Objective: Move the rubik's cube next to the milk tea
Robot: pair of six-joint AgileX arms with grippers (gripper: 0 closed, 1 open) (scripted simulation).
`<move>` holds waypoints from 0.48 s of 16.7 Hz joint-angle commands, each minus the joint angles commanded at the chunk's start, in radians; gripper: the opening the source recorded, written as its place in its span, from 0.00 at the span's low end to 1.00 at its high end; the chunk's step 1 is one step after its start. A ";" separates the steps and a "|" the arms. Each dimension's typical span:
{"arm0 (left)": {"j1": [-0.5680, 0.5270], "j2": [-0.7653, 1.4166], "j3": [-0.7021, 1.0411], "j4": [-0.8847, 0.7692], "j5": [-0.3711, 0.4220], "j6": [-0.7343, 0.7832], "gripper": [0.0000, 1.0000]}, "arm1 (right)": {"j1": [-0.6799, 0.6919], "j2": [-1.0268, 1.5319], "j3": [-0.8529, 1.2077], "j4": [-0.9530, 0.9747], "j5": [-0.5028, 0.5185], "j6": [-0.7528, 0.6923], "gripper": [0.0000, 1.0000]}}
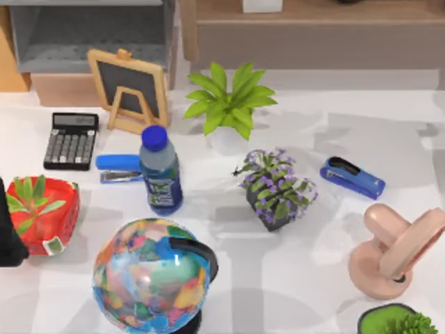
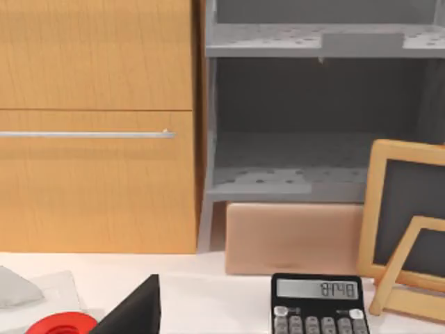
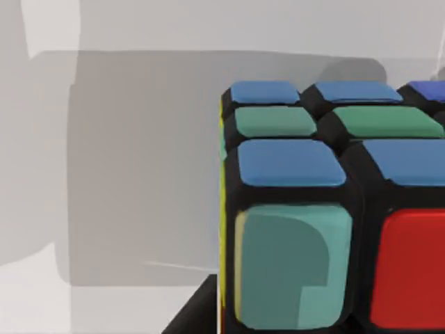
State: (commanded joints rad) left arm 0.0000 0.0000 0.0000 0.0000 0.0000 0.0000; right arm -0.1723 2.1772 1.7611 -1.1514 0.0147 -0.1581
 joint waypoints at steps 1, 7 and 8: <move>0.000 0.000 0.000 0.000 0.000 0.000 1.00 | 0.000 0.000 0.000 0.000 0.000 0.000 0.83; 0.000 0.000 0.000 0.000 0.000 0.000 1.00 | 0.000 0.000 0.000 0.000 0.000 0.000 1.00; 0.000 0.000 0.000 0.000 0.000 0.000 1.00 | 0.000 0.000 0.000 0.000 0.000 0.000 1.00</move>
State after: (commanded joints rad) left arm 0.0000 0.0000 0.0000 0.0000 0.0000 0.0000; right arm -0.1723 2.1772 1.7611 -1.1514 0.0147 -0.1581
